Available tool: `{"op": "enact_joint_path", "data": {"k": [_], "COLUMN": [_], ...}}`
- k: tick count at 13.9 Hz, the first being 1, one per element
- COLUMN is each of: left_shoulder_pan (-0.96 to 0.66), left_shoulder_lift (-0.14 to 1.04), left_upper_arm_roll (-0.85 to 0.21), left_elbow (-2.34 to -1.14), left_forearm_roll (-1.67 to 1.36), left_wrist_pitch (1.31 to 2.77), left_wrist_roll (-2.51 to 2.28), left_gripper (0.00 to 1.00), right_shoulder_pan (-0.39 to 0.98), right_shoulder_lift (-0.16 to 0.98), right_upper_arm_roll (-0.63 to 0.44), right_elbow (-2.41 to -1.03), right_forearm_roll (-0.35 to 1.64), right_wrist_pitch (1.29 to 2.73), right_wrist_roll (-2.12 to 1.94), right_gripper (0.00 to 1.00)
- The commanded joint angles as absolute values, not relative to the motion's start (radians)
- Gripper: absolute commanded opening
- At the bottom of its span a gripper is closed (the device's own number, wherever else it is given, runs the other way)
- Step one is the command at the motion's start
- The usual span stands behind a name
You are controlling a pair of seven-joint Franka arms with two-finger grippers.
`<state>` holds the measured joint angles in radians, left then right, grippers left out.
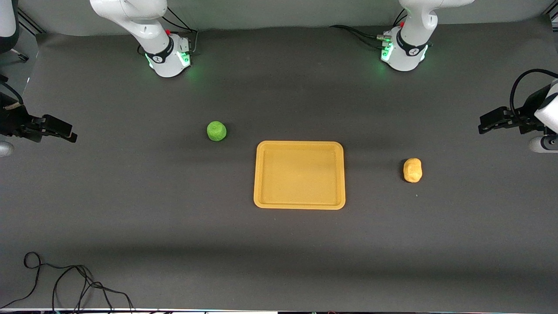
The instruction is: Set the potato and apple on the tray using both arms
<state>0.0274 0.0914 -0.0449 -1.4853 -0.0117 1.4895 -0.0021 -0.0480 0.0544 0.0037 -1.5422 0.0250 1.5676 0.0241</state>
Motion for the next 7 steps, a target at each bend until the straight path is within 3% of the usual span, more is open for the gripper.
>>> {"op": "enact_joint_path", "data": {"k": [1, 5, 7], "left_shoulder_pan": [0.028, 0.026, 0.028], "left_shoulder_lift": [0.087, 0.089, 0.087], "left_upper_arm_roll": [-0.043, -0.044, -0.044], "left_elbow": [-1.473, -1.497, -1.567], "left_forearm_roll": [-0.028, -0.025, -0.026], "left_wrist_pitch": [1.500, 1.517, 1.577], "left_wrist_roll": [0.011, 0.006, 0.005], "left_gripper": [1.00, 1.00, 0.99], "right_shoulder_pan": [-0.031, -0.032, -0.032], "right_shoulder_lift": [0.044, 0.049, 0.049], "right_upper_arm_roll": [-0.008, -0.009, -0.009], "right_elbow": [-1.537, -1.534, -1.532], "right_forearm_roll": [0.021, 0.023, 0.023], "right_wrist_pitch": [1.525, 1.525, 1.525], "right_wrist_roll": [0.048, 0.051, 0.051], "right_gripper": [1.00, 1.00, 1.00]}}
